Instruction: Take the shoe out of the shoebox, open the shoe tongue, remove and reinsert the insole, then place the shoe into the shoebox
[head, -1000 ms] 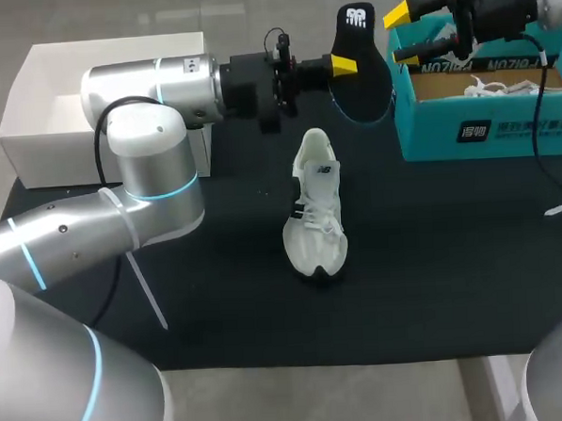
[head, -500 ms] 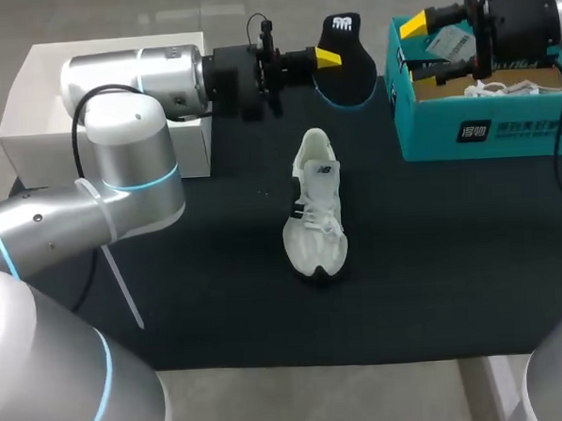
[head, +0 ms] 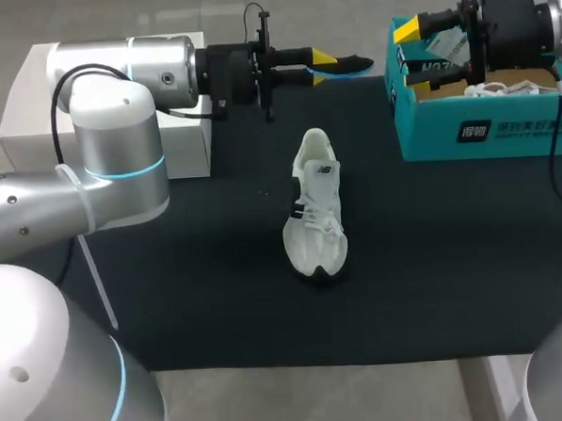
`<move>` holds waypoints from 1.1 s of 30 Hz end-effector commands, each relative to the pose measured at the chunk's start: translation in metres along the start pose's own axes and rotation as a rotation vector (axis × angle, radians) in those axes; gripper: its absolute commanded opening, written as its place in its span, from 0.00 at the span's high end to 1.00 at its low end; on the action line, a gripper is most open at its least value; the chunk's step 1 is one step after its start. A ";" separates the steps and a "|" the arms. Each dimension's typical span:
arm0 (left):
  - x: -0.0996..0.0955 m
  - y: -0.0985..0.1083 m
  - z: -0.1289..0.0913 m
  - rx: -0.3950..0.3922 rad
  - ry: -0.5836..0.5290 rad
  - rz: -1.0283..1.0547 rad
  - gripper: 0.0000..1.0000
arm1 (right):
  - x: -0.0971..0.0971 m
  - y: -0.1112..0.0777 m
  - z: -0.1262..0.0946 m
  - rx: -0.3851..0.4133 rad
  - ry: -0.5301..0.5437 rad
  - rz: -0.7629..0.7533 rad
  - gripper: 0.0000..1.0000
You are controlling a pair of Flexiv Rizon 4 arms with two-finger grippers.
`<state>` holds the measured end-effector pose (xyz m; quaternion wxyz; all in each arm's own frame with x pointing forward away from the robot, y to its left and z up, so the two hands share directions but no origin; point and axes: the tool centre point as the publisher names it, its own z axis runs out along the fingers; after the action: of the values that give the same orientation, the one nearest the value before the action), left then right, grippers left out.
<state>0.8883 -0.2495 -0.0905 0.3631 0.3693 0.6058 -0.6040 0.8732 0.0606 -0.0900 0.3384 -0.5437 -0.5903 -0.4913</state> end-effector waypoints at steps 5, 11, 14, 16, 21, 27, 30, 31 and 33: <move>0.004 0.004 0.000 0.073 0.021 -0.553 1.00 | 0.000 0.001 0.006 0.005 -0.007 0.009 0.00; 0.004 0.003 -0.001 0.182 -0.021 -0.681 1.00 | -0.001 0.002 0.006 0.010 -0.009 0.011 0.00; 0.004 0.003 -0.001 0.182 -0.021 -0.681 1.00 | -0.001 0.003 0.006 0.009 -0.009 0.013 0.00; 0.004 0.003 -0.001 0.182 -0.021 -0.681 1.00 | -0.003 0.003 0.007 0.009 -0.008 0.017 0.00; 0.004 0.003 -0.001 0.182 -0.021 -0.681 1.00 | -0.004 0.003 0.010 0.026 -0.009 0.021 0.00; 0.008 0.009 -0.008 -0.022 0.077 -1.154 1.00 | -0.002 0.006 0.012 0.031 -0.005 0.016 0.00; 0.012 0.009 -0.010 0.028 0.113 -1.235 1.00 | -0.002 0.007 0.014 0.038 -0.002 0.014 0.00; 0.013 0.011 -0.010 0.034 0.117 -1.185 1.00 | -0.002 0.007 0.014 0.041 -0.002 0.014 0.00; 0.013 0.011 -0.010 0.034 0.117 -1.185 1.00 | -0.002 0.007 0.016 0.046 -0.002 0.014 0.00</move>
<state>0.8920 -0.2417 -0.1124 0.0147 0.0667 0.6825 -0.7277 0.8785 0.0721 -0.0940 0.3520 -0.5410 -0.5961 -0.4775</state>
